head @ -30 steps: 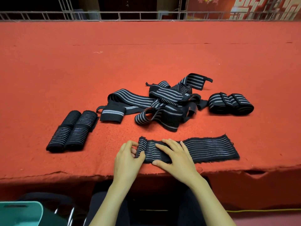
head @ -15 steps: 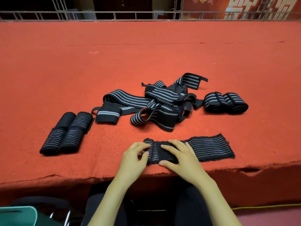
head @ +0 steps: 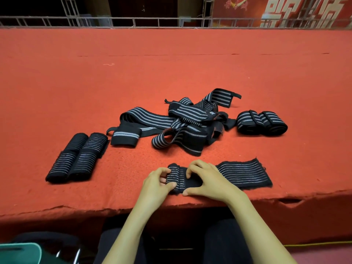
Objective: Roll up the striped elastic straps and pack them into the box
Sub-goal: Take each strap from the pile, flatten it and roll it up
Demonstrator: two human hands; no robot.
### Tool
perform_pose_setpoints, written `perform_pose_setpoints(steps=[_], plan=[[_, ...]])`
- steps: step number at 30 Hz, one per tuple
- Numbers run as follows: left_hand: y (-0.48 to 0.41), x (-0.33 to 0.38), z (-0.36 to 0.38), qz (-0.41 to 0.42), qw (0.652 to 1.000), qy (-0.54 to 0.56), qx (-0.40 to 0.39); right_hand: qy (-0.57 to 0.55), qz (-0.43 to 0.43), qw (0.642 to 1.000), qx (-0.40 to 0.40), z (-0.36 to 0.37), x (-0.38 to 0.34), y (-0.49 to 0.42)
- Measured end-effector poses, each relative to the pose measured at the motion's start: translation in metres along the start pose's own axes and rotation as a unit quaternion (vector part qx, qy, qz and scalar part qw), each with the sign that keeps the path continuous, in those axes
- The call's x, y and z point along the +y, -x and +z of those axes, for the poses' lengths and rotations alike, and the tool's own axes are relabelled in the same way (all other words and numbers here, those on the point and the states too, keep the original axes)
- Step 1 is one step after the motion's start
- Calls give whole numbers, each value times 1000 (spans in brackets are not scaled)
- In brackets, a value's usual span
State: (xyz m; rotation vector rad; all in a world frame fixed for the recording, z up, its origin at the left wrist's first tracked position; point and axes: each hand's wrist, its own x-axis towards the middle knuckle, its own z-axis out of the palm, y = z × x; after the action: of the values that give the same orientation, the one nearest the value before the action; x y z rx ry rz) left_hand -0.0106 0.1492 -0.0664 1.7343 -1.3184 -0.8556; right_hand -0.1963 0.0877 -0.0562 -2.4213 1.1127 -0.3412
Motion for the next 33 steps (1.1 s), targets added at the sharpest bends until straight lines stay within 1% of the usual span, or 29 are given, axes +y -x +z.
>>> perform_pose_setpoints(steps=[6,10,14,17,19,24,27,29,31,33], plan=[[3,8,1,-15,999,-47,13,0,15,999,38,-5,19,12],[4,20,7,-30,997,-69,16,7,9,998,57,-2,21,18],[7,25,10,-25,997,-65,27,38,-11,998,53,3,13,16],[11,19,-4,-38,996,-42,64,43,-11,999,21,9,-1,6],[13,11,-22,-49,993,-34,100,40,-27,999,11,17,-18,-8],[17,-16,-61,-65,979,-60,185,35,-45,998,-24,44,-62,-40],[20,-23,-55,-25,971,-83,221,41,-43,998,-19,49,-65,-44],[21,-21,-45,15,966,-88,244,18,-29,999,-20,45,-59,-41],[21,-19,-36,54,961,-96,252,7,-19,1000,-16,41,-53,-34],[19,-18,-30,84,961,-103,242,10,-14,1000,-7,39,-46,-28]])
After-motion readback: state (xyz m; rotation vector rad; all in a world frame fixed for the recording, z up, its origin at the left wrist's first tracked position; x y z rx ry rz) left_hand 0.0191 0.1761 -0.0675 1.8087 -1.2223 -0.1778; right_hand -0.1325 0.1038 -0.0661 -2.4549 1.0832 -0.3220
